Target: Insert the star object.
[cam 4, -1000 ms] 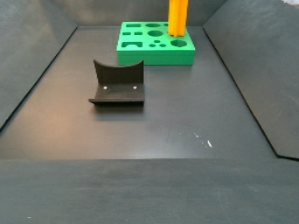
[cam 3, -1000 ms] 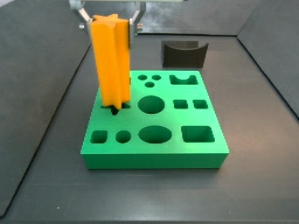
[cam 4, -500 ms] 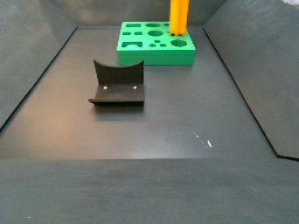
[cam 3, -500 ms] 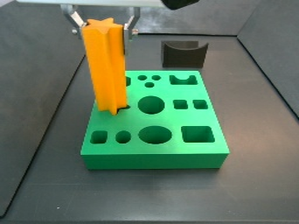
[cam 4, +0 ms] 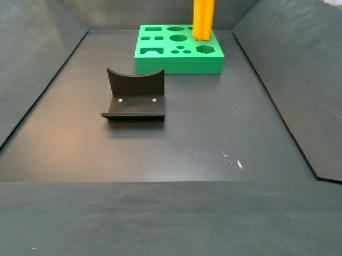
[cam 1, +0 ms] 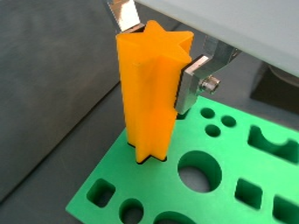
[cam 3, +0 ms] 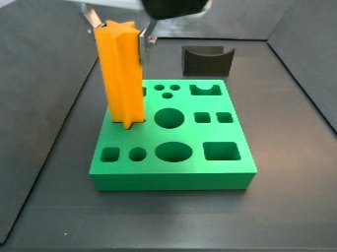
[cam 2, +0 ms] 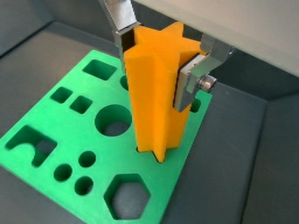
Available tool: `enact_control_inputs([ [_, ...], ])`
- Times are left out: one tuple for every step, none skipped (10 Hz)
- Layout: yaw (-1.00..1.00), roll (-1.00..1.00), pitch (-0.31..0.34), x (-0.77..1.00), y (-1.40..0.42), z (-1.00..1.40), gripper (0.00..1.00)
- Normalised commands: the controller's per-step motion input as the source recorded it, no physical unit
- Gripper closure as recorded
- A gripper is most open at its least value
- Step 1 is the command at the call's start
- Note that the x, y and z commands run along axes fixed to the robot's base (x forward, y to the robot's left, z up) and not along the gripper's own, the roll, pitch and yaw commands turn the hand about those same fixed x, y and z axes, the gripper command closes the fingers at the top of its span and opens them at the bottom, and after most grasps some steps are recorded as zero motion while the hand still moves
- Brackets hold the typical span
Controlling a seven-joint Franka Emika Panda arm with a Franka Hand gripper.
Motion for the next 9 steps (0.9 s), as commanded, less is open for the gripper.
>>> enact_control_inputs([
  [-0.73,0.03,0.08,0.12,0.0,-0.19,1.0],
  [-0.24,0.0,0.0,0.0,0.0,-0.24,1.0],
  [-0.01,0.0,-0.021,0.0,0.0,-0.28,1.0],
  [0.0,0.0,-0.09,0.0,0.0,-0.38,1.0],
  [0.06,-0.07,-0.139,0.0,0.0,-0.45,1.0],
  [0.07,-0.16,-0.17,0.0,0.0,-0.45,1.0],
  [0.08,-0.15,-0.159,0.0,0.0,-0.43,1.0],
  [0.01,-0.09,-0.1,0.0,0.0,-0.44,1.0],
  [0.0,-0.02,-0.104,0.0,0.0,-0.49,1.0],
])
